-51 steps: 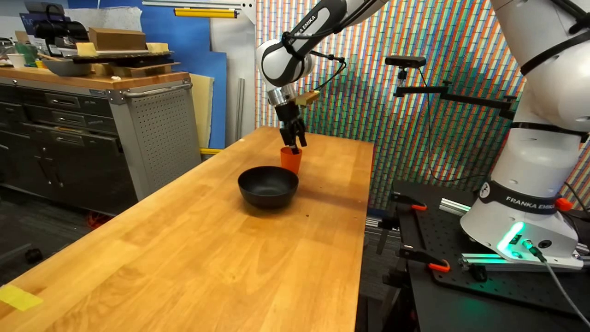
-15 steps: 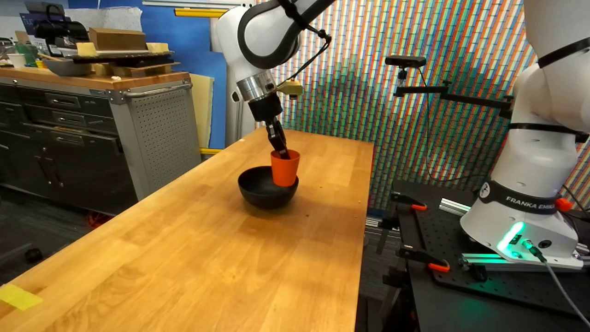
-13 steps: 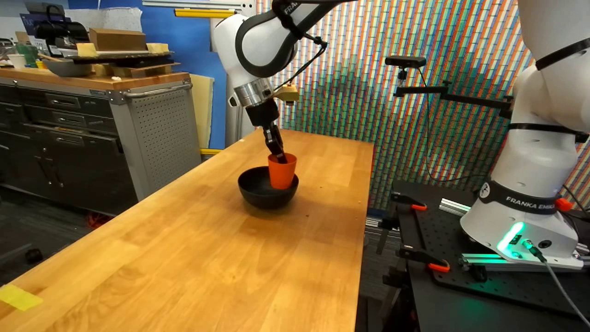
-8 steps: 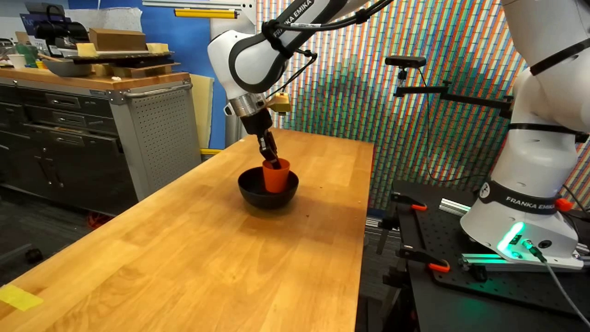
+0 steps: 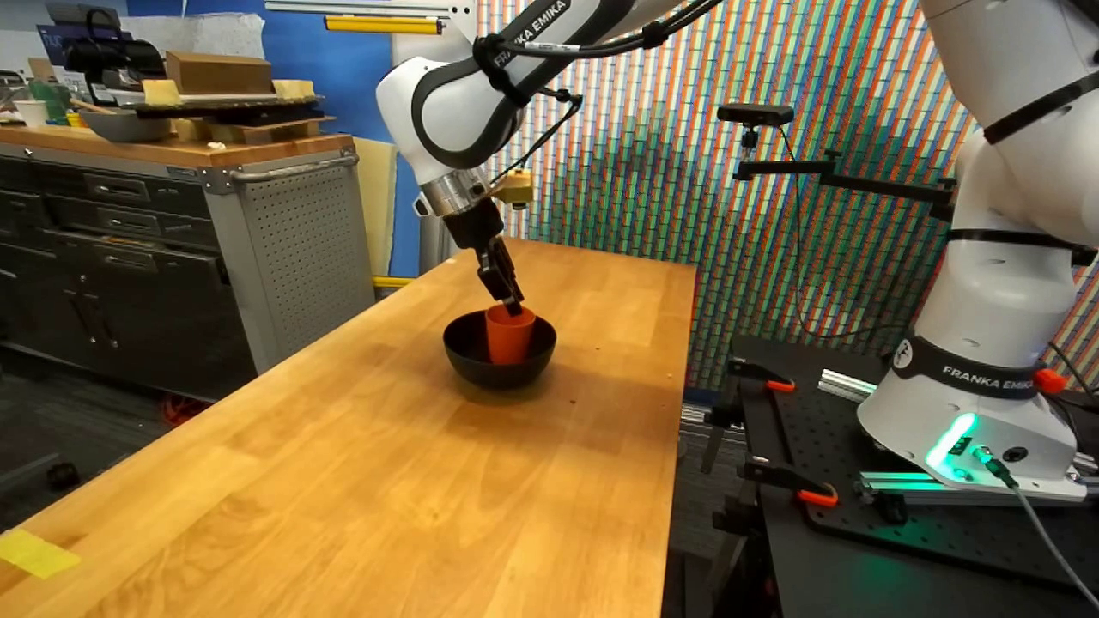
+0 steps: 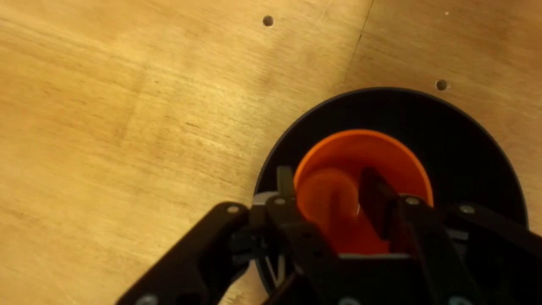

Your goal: Put the cup into the bowl.

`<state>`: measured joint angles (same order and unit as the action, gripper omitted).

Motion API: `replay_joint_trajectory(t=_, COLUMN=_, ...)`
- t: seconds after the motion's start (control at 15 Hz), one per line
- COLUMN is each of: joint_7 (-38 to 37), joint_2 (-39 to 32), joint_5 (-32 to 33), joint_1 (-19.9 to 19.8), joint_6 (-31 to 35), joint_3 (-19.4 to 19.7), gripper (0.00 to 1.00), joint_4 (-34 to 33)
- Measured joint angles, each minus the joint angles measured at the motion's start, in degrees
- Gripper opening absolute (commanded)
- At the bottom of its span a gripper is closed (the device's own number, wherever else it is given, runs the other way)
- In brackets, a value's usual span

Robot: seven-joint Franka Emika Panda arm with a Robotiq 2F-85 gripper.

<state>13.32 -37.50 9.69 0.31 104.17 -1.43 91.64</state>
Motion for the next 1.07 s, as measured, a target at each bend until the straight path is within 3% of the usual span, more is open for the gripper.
replay_joint_trajectory(t=0.2, joint_7=0.00, joint_2=2.31, joint_5=-0.21, joint_1=-0.27, joint_6=-2.72, joint_3=0.02, gripper=0.99, joint_4=0.18)
replay_joint_trajectory(t=0.47, joint_7=-0.44, joint_2=10.52, joint_5=-0.21, joint_1=-1.06, joint_6=-3.54, joint_3=0.34, gripper=1.00, joint_4=2.99)
replay_joint_trajectory(t=1.07, joint_7=-2.90, joint_2=32.61, joint_5=-0.20, joint_1=-3.31, joint_6=-2.23, joint_3=3.61, gripper=1.00, joint_4=17.73)
